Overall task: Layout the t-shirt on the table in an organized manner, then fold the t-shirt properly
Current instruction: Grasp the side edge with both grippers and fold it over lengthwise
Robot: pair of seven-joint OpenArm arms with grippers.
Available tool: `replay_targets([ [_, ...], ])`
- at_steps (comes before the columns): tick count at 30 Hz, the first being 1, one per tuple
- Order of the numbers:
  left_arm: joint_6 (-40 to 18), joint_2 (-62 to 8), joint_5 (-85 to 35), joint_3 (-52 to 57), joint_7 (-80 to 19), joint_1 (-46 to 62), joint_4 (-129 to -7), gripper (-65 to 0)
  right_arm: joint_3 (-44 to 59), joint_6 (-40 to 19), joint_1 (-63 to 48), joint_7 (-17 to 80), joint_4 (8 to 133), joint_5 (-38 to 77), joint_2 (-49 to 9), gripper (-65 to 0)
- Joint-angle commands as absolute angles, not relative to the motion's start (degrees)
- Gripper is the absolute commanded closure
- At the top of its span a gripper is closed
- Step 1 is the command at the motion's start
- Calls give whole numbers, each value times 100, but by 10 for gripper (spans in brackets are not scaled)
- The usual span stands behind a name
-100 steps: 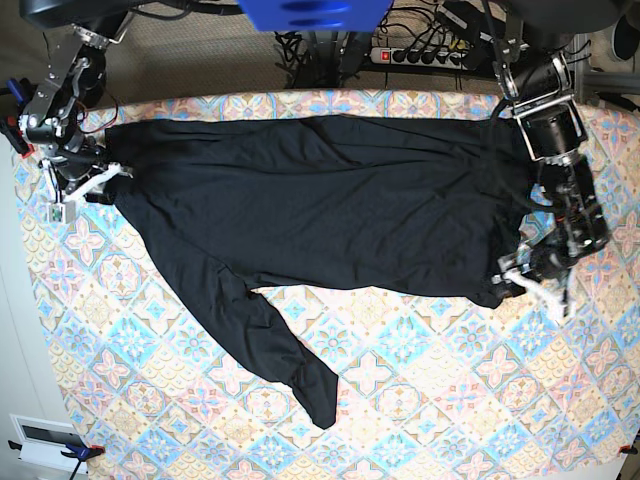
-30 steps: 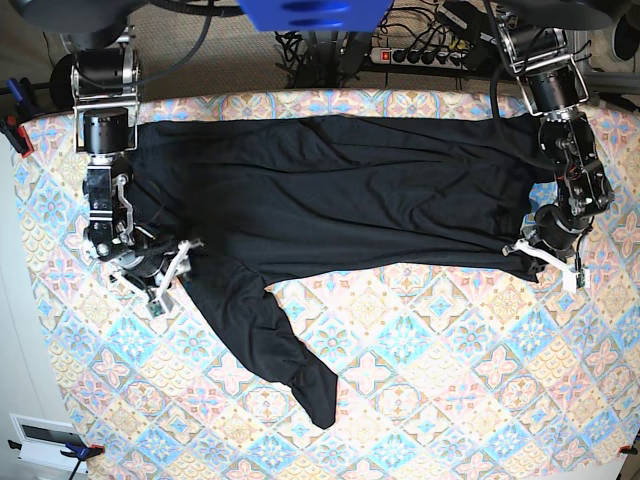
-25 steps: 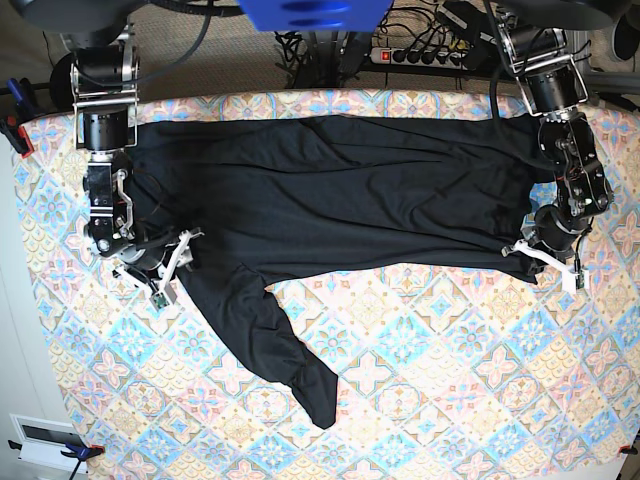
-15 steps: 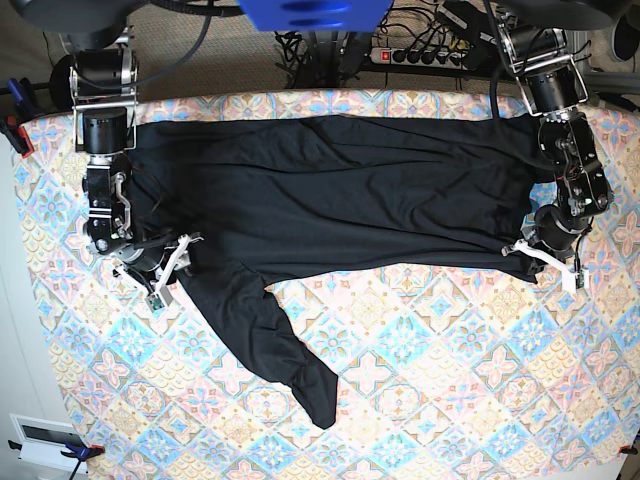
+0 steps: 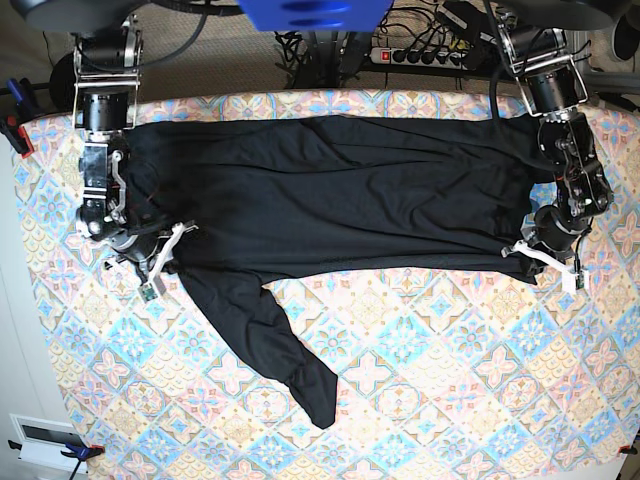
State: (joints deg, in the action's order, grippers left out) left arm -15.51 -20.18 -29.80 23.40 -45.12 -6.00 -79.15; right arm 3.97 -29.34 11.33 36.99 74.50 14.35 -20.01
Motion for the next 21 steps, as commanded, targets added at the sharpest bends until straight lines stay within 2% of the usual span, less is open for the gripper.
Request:
replay_targets([
  [1, -1604, -2158, -3257, 2369, -4365, -673, -8198, 0, 505, -2914, 1209, 3538, 7714, 1516, -2097, -1],
  [9, -1604, -2633, -4295, 2404, -4400, -127, -8778, 0, 866, -2932, 549, 3758, 8804, 1552, -2097, -1],
  [21, -1604, -2747, -4725, 3257, -4400, 1270, -9552, 0, 1780, -3653, -813, 4145, 10712, 1552, -2097, -1],
])
